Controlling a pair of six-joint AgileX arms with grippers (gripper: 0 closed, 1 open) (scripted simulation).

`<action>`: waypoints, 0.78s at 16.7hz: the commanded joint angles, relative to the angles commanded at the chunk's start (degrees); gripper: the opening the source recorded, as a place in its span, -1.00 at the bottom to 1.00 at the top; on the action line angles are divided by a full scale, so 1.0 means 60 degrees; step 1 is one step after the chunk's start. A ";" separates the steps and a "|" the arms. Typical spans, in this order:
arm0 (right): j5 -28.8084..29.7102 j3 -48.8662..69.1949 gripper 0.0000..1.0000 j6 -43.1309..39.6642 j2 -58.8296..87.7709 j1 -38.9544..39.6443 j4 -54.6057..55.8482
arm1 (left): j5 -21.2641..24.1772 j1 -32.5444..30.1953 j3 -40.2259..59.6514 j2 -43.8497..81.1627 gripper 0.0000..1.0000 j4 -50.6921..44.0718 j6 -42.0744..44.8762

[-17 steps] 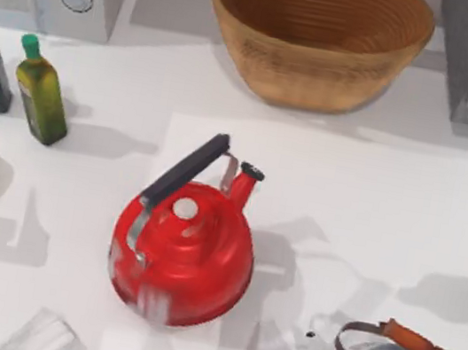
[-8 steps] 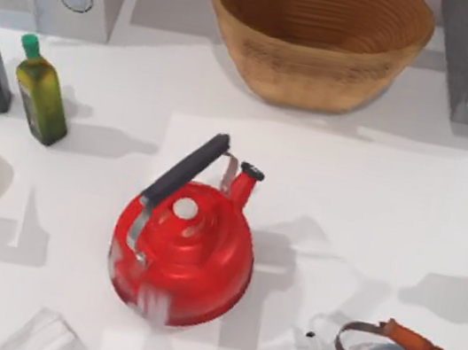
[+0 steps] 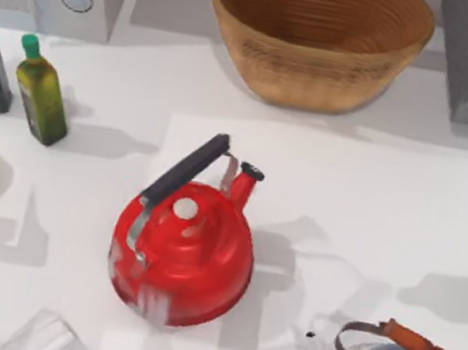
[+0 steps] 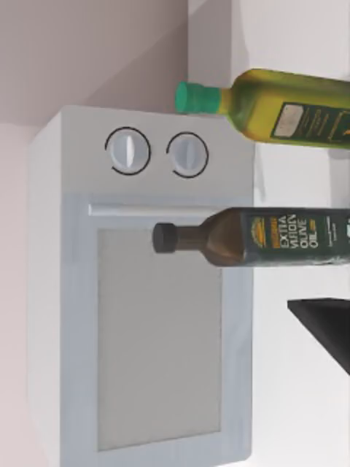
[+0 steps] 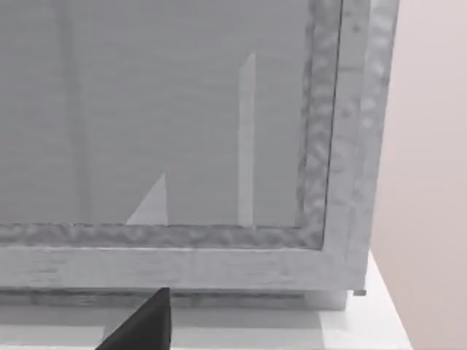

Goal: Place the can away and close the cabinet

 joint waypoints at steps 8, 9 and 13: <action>0.0111 0.1204 1.00 -0.0055 -0.0346 0.0015 -0.1431 | 0.0000 0.0000 0.0000 0.0000 1.00 0.0000 0.0000; 0.0140 0.1664 1.00 -0.0071 -0.0456 0.0013 -0.1953 | 0.0000 0.0000 0.0000 0.0000 1.00 0.0000 0.0000; 0.0227 0.4006 1.00 -0.0125 -0.0942 0.0017 -0.4601 | 0.0000 0.0000 0.0000 0.0000 1.00 0.0000 0.0000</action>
